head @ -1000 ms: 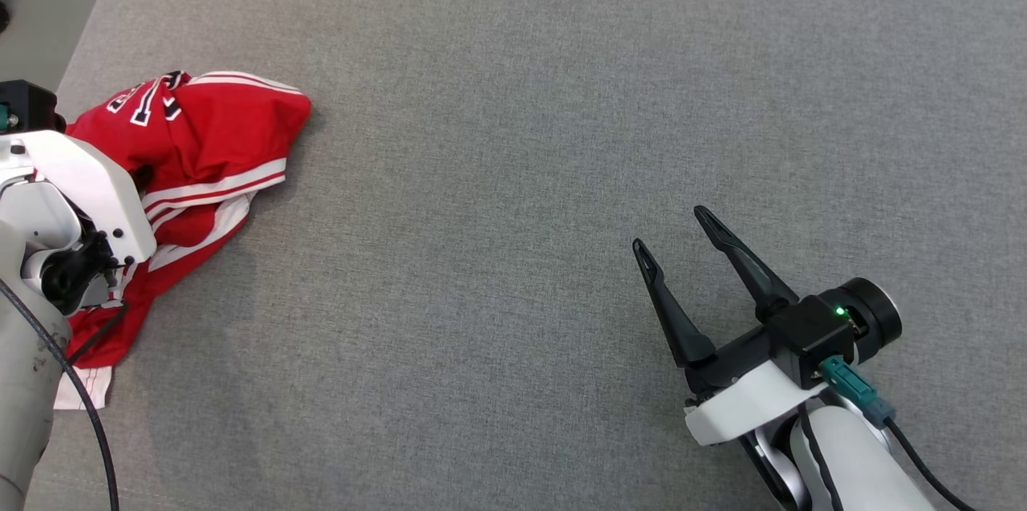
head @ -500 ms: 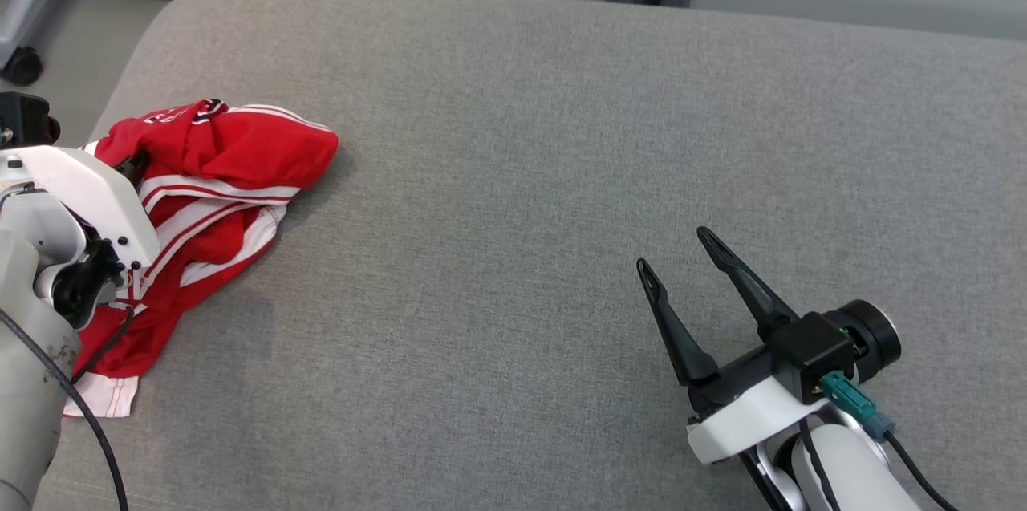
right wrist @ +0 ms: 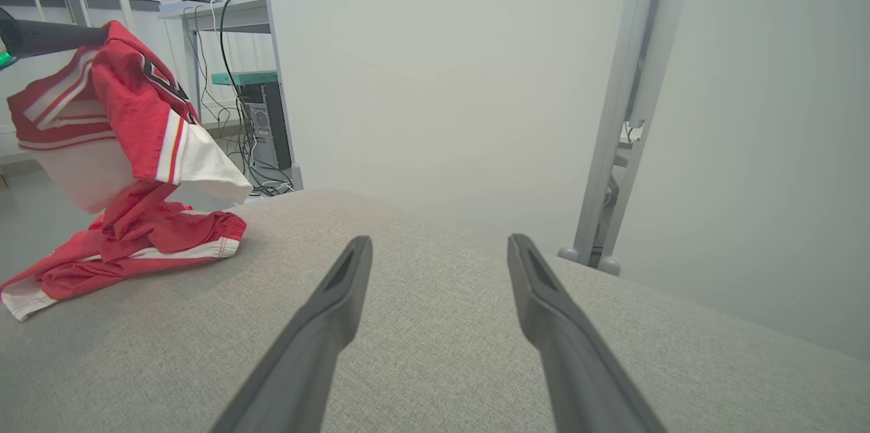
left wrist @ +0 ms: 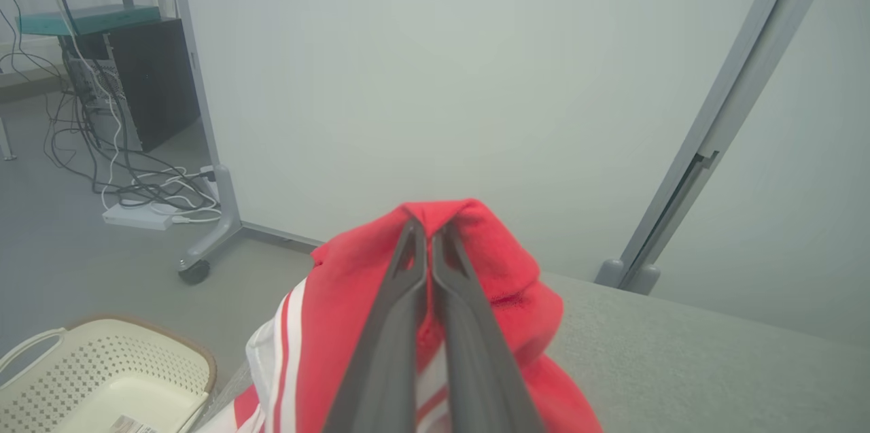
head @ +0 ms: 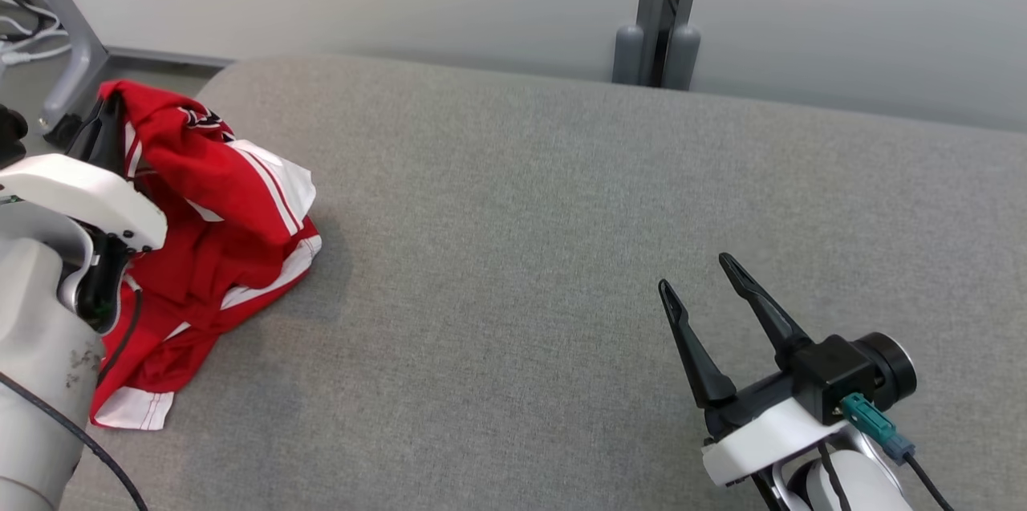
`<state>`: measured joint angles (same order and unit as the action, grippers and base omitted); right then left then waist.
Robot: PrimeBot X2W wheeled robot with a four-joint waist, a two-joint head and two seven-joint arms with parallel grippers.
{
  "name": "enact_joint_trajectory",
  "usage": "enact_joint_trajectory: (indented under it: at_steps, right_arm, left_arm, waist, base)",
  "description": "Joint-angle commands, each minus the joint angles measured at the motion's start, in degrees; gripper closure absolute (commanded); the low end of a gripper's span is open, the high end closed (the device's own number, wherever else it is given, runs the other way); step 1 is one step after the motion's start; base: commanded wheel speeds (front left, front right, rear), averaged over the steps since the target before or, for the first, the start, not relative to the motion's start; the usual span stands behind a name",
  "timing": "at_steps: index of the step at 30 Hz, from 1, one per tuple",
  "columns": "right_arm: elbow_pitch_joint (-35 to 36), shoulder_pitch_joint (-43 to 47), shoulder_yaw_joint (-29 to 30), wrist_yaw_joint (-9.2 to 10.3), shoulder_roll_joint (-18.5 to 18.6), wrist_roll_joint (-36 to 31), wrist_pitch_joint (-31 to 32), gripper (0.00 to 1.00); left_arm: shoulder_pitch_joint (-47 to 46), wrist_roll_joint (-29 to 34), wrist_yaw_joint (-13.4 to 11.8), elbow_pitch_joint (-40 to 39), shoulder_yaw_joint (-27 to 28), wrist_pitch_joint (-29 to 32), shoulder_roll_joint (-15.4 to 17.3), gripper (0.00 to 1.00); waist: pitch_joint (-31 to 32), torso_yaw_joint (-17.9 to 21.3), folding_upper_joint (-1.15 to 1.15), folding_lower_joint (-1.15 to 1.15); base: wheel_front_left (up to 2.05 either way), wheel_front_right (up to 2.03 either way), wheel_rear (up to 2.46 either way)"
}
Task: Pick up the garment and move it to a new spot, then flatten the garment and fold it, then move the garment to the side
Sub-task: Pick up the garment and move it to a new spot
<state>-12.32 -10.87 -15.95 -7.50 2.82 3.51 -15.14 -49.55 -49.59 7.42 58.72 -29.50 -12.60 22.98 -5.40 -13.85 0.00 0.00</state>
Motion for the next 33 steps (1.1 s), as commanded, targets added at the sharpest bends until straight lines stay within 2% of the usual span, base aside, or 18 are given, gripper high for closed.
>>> enact_joint_trajectory:
  at_steps: [1, 4, 7, 11, 13, 17, 23, 33]
  right_arm:
    - [0.33, 0.96, 0.21, 0.01, 0.2, 0.61, -0.01, 0.0]
    - [0.66, 1.79, 0.71, 0.01, 0.2, 1.06, -0.01, 0.0]
    - [0.91, 2.74, 1.68, 0.01, 0.2, 1.31, -0.01, 0.0]
    - [1.55, 3.64, 2.85, 0.01, 0.2, 1.82, -0.01, 0.0]
    - [1.59, 3.76, 2.91, 0.01, 0.2, 1.59, -0.01, 0.0]
    - [1.72, 4.23, 3.86, 0.01, 0.23, 0.81, -0.01, 0.0]
    - [2.11, 4.51, 6.2, 0.01, 0.21, -0.07, -0.01, 0.0]
    - [3.14, 4.34, 11.29, 0.01, 0.19, -2.42, 0.0, 0.0]
  left_arm:
    - [0.48, 0.43, -0.27, -1.33, 0.57, -1.5, -0.38, 1.0]
    - [1.26, 1.33, -0.51, -4.5, 1.87, -2.53, -1.27, 1.0]
    - [2.46, 3.01, -1.58, -11.01, 5.39, -2.68, -1.93, 1.0]
    - [7.31, 6.27, -2.52, -20.6, 10.17, -2.56, -4.75, 1.0]
    - [8.22, 7.09, -2.65, -22.79, 11.35, -2.6, -5.32, 1.0]
    - [12.47, 9.97, -2.75, -29.32, 13.98, -2.6, -8.73, 1.0]
    - [16.42, 13.24, -2.3, -32.4, 12.17, -2.61, -11.44, 1.0]
    - [18.51, 17.2, -2.85, -28.79, 4.92, -1.74, -15.32, 1.0]
  waist:
    - [1.92, 0.16, 0.0, 0.0]
    - [3.68, 0.51, 0.0, 0.0]
    - [5.35, 1.16, 0.0, 0.0]
    - [6.54, 2.58, 0.0, 0.0]
    - [6.8, 3.05, 0.0, 0.0]
    - [7.7, 5.26, 0.0, 0.0]
    - [8.33, 9.25, 0.0, 0.0]
    - [6.91, 16.94, 0.0, 0.0]
  base:
    - [0.0, 0.0, 0.0]
    - [0.0, 0.0, 0.0]
    - [0.0, 0.0, 0.0]
    - [0.0, 0.0, 0.0]
    - [0.0, 0.0, 0.0]
    - [0.0, 0.0, 0.0]
    - [0.0, 0.0, 0.0]
    - [0.0, 0.0, 0.0]
